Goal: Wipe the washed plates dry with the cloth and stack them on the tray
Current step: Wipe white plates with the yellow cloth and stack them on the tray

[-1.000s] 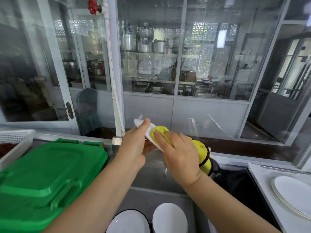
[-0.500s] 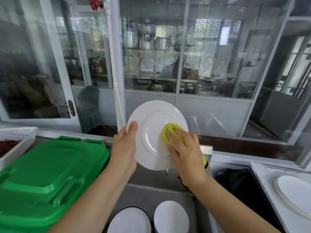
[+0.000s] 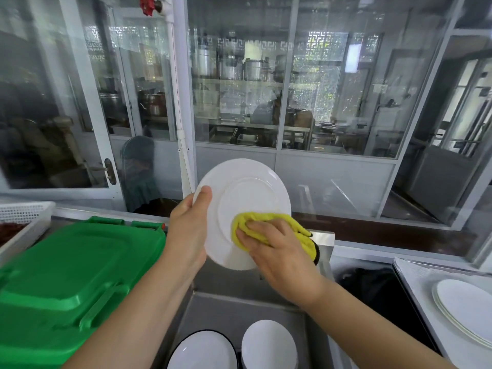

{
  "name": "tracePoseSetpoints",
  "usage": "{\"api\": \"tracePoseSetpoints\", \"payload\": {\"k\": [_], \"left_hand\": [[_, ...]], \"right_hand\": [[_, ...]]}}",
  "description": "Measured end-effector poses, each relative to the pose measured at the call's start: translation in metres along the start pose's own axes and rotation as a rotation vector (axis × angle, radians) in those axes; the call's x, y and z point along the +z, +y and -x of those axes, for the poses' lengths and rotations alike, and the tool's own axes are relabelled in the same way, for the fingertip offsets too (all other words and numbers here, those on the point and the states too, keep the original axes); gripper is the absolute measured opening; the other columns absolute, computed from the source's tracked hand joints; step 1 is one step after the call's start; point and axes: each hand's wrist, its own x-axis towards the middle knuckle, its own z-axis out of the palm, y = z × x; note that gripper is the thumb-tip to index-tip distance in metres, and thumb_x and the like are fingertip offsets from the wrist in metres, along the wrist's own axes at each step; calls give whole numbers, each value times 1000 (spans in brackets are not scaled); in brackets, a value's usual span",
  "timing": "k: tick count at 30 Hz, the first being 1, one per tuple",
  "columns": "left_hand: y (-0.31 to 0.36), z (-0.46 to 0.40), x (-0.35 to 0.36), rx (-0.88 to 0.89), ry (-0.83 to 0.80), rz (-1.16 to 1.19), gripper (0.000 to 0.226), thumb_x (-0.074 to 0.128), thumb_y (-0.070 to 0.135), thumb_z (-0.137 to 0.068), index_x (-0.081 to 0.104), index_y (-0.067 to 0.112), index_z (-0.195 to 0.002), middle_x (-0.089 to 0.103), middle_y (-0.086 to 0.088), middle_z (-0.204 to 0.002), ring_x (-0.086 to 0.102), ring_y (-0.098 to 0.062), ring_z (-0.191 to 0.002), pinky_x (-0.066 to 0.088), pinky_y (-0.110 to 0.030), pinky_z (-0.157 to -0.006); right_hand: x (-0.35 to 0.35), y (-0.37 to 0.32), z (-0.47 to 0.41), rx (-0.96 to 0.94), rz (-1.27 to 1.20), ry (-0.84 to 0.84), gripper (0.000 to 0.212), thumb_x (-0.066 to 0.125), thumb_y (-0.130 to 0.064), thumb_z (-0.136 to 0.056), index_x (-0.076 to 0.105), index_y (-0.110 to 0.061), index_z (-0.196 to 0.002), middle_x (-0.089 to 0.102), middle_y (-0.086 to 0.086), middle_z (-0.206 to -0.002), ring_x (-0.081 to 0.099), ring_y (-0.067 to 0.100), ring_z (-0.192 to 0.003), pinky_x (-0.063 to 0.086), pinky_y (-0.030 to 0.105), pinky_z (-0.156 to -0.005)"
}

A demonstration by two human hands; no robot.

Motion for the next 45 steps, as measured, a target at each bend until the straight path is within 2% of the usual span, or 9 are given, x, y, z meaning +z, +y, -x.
{"api": "tracePoseSetpoints", "payload": {"k": [5, 12, 16, 21, 26, 30, 36, 41, 45], "left_hand": [[1, 2, 1, -5, -42, -47, 18, 61, 38, -90, 70, 23, -83, 75, 5, -79, 71, -12, -67, 53, -25, -52], [-1, 12, 11, 21, -56, -99, 19, 63, 33, -89, 71, 18, -80, 74, -8, -87, 69, -31, -87, 55, -45, -81], [2, 17, 14, 51, -116, -122, 21, 61, 33, -90, 72, 21, -77, 73, -11, -83, 68, -25, -75, 55, -39, -71], [2, 26, 17, 135, -204, -250, 23, 59, 33, -91, 71, 26, -73, 72, -5, -73, 66, -16, -65, 52, -31, -61], [6, 32, 10, 260, -254, -372, 41, 60, 41, -88, 58, 3, -74, 55, -11, -62, 51, -15, -59, 40, -30, -57], [10, 36, 5, 310, -249, -376, 46, 58, 46, -81, 43, 7, -63, 41, 1, -58, 38, -11, -55, 30, -21, -54], [10, 38, 0, 294, -217, -206, 39, 57, 45, -80, 57, 6, -74, 57, -3, -68, 51, -12, -63, 40, -29, -60], [6, 34, -3, 50, -265, -80, 11, 65, 31, -81, 75, 27, -78, 74, -1, -84, 67, -24, -84, 52, -40, -78], [25, 22, -2, 126, -432, -442, 44, 73, 50, -58, 73, 15, -84, 74, -7, -87, 69, -30, -84, 53, -49, -81]], "right_hand": [[-13, 14, -5, 209, 10, 104, 31, 61, -11, -87, 69, -14, -116, 62, 15, -113, 51, 36, -99, 47, 52, -79], [-20, 4, -44, 255, 12, 158, 33, 49, -26, -92, 70, -19, -116, 62, 12, -109, 54, 40, -100, 47, 52, -82], [-17, -11, -48, 250, -110, 160, 28, 56, -14, -88, 68, -31, -107, 58, 1, -109, 52, 26, -105, 41, 26, -90], [-29, -10, -74, 290, -24, 282, 31, 57, -4, -85, 69, -6, -113, 62, 17, -105, 56, 36, -91, 49, 41, -80], [-28, -4, -74, 326, -15, 248, 28, 53, -13, -89, 70, -16, -111, 61, 6, -109, 50, 29, -101, 42, 44, -85], [-30, 8, -69, 591, -405, 294, 30, 44, -21, -94, 66, -36, -108, 52, -13, -104, 49, 2, -103, 37, 12, -89], [-29, 18, -51, 940, -809, 448, 30, 44, -21, -99, 67, -41, -103, 68, -17, -102, 61, -1, -97, 47, 16, -84], [-39, 25, -47, 955, -861, 495, 24, 52, -19, -94, 70, -34, -92, 63, -14, -71, 55, 2, -62, 46, 14, -57], [-44, 23, -47, 818, -686, 371, 23, 52, -18, -92, 68, -35, -91, 63, -16, -75, 55, 1, -67, 45, 16, -62]]}}
